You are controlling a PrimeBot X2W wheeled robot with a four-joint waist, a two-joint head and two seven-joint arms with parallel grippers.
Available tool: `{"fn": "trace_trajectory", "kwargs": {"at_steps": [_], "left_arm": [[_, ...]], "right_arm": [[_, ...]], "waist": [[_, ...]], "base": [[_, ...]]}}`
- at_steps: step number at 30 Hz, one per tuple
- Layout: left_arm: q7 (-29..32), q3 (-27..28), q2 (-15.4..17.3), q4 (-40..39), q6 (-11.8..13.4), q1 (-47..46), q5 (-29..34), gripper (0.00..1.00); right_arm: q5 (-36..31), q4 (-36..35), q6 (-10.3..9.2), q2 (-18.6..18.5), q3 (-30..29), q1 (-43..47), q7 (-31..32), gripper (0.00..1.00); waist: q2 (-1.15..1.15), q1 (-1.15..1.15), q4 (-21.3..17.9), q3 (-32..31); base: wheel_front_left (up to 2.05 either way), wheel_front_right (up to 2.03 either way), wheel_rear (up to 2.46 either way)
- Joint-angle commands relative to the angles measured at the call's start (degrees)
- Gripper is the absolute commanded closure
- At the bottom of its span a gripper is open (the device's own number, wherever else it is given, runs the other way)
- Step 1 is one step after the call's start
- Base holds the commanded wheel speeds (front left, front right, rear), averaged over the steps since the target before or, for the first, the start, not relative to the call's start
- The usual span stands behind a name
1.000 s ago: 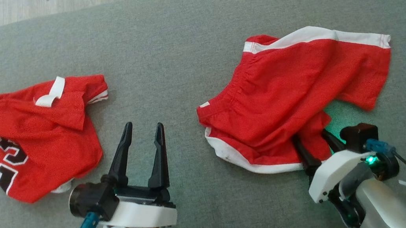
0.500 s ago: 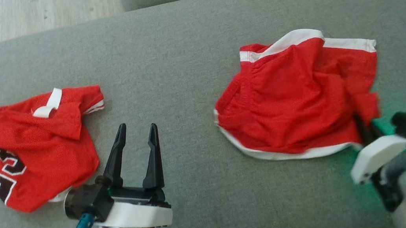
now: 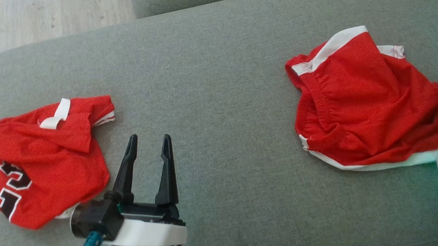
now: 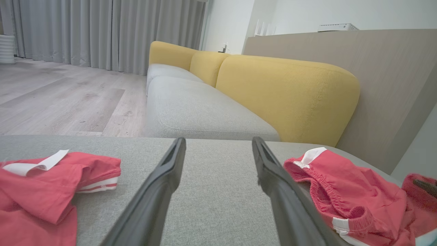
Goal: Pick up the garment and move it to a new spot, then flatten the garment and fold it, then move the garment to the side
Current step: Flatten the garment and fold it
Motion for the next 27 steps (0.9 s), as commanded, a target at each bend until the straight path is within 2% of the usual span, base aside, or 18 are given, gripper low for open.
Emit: {"fn": "trace_trajectory", "kwargs": {"at_steps": [1, 7, 12, 17, 27], "left_arm": [[-0.46, 1.25, -0.01, -1.68, 0.23, -0.64, -0.06, 0.0], [-0.46, 1.11, -0.01, -1.46, 0.18, -0.18, 0.1, 0.0], [-0.46, 0.71, -0.01, -1.51, 0.1, -0.15, 0.46, 0.0], [-0.46, 0.11, -0.01, -1.38, 0.02, -0.42, 0.62, 0.0], [-0.46, -0.44, -0.01, -1.35, -0.02, -1.18, 0.38, 0.0]], "right_arm": [[0.64, -2.84, -0.05, -0.3, 3.39, -1.49, -2.54, 0.0], [10.06, -5.0, -0.05, -0.25, 17.08, 2.06, -9.46, 0.0], [16.82, -5.02, -0.05, -0.25, 27.58, 5.0, -7.44, 0.0], [20.31, -4.48, -0.05, -0.24, 30.75, 4.91, -5.17, 0.0], [26.55, -0.73, -0.05, -0.24, 33.43, 3.79, -0.78, 0.0]], "waist": [[0.0, 0.0, 0.05, -0.22], [0.0, 0.0, 0.0, -0.82], [0.0, 0.0, 0.02, -0.53], [0.0, 0.0, 0.48, -0.07], [0.0, 0.0, 2.2, 1.69]], "base": [[0.0, 0.0, 0.0], [0.0, 0.0, 0.0], [0.0, 0.0, 0.0], [0.0, 0.0, 0.0], [0.0, 0.0, 0.0]]}}
